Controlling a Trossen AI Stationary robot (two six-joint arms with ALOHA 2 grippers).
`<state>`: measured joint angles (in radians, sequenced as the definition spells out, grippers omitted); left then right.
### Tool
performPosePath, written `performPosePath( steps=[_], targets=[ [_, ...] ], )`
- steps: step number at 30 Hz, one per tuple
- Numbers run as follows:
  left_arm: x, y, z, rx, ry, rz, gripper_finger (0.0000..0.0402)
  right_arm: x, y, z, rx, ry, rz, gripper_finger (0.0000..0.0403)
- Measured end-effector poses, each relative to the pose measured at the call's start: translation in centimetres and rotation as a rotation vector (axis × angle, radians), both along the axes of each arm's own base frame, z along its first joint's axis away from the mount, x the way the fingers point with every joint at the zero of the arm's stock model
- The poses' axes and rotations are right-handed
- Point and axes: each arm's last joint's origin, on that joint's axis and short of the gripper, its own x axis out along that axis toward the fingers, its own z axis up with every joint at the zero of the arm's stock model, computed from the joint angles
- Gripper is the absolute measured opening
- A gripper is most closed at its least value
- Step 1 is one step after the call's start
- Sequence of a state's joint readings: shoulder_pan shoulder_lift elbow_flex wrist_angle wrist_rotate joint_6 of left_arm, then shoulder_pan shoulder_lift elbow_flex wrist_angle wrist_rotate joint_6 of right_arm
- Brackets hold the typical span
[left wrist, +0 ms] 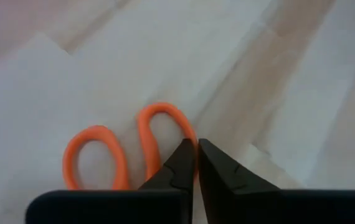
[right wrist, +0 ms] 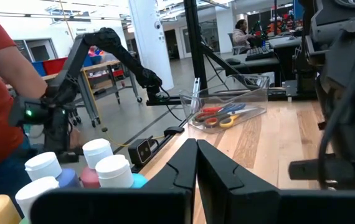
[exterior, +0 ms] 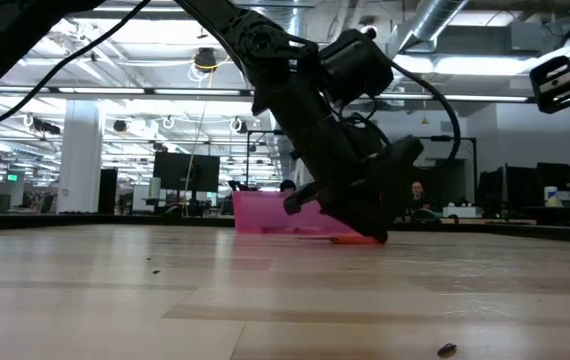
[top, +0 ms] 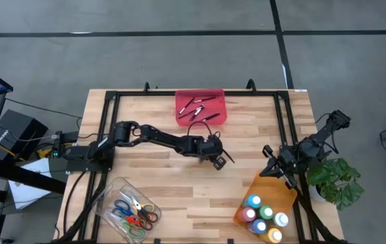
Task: Pick & Place Paint Supplies
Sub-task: Put the orange scissors into the transparent bin
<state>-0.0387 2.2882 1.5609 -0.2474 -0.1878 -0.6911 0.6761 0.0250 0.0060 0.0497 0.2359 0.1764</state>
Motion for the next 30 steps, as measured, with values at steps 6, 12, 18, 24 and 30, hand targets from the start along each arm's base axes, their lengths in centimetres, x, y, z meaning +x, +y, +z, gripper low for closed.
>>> performPosePath(
  steps=[6, 12, 18, 24, 30],
  targets=[
    [-0.7, -0.9, 3.4, -0.067, -0.035, -0.049, 0.0002, 0.0, 0.0, 0.0, 0.0, 0.0, 0.0, 0.0008],
    [-1.9, -1.3, 11.5, -0.148, -0.233, -0.097, 0.0001, 0.0, 0.0, 0.0, 0.0, 0.0, 0.0, 0.0008],
    [-5.7, -3.7, 20.5, -0.257, -0.424, -0.265, 0.0001, 0.0, 0.0, 0.0, -0.001, 0.0, 0.0, 0.0009],
    [-11.9, -6.1, 27.4, -0.36, -0.494, -0.402, 0.0001, 0.0, 0.0, 0.0, 0.0, 0.0, 0.0, 0.0009],
    [-19.1, -9.5, 30.1, -0.402, -0.35, -0.512, 0.0002, 0.0, 0.0, 0.0, 0.0, 0.0, 0.0, 0.0009]
  ],
)
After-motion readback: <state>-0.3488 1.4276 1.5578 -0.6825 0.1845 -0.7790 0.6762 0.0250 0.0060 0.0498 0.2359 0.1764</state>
